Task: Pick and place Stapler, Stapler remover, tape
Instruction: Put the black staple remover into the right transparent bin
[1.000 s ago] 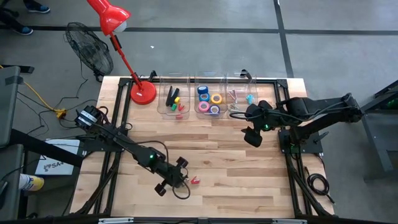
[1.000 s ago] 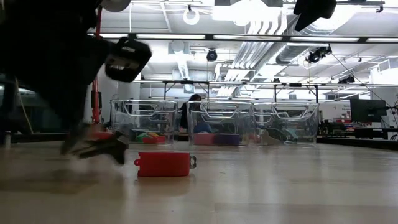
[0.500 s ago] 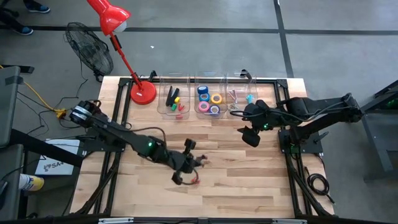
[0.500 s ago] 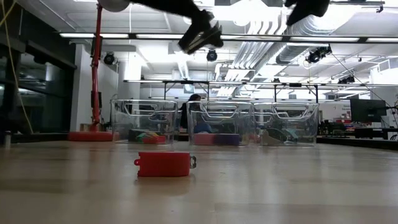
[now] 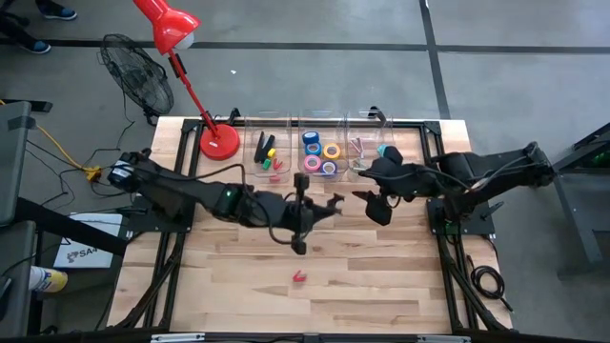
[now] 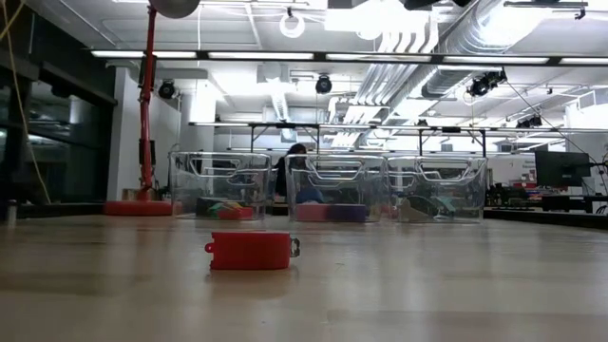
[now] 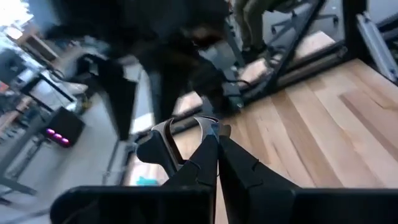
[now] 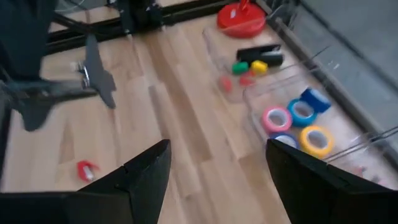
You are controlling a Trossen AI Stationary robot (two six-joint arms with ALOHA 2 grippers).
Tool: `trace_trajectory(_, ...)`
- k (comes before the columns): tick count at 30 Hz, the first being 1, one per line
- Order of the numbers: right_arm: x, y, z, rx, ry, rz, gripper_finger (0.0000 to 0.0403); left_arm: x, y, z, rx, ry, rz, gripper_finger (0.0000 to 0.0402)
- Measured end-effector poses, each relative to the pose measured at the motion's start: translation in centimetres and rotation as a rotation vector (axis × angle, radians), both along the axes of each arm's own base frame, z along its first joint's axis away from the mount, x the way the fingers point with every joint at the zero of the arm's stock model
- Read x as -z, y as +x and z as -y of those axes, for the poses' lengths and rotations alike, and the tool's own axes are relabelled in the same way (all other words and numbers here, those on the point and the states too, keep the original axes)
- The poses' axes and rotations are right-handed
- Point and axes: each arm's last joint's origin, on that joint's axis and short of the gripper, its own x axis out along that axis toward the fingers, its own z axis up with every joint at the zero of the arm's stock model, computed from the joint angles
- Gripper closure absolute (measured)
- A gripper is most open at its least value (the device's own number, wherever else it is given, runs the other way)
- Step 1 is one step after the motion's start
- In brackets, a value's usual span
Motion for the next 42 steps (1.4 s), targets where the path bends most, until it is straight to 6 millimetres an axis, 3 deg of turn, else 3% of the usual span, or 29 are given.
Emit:
trace_trajectory(8,-0.8,0.3,-0.9,-0.023,-0.109,0.077,0.0148,-0.8,0.0,0.1,0.013,0.011,0.029,0.0402)
trace_trajectory(13,-1.1,0.5,-1.6,-0.147,-0.078,0.114,0.0152,-1.0,0.0,0.1,0.009,0.003,0.054,0.0402)
trace_trajectory(25,-1.8,0.9,-2.0,-0.244,-0.06,0.184,0.0163,-1.1,0.0,0.1,0.008,0.001,0.059,0.0401)
trace_trajectory(42,-1.8,0.9,-2.0,-0.286,-0.097,0.176,0.0268,-1.1,0.1,0.1,0.006,0.001,0.059,0.0402)
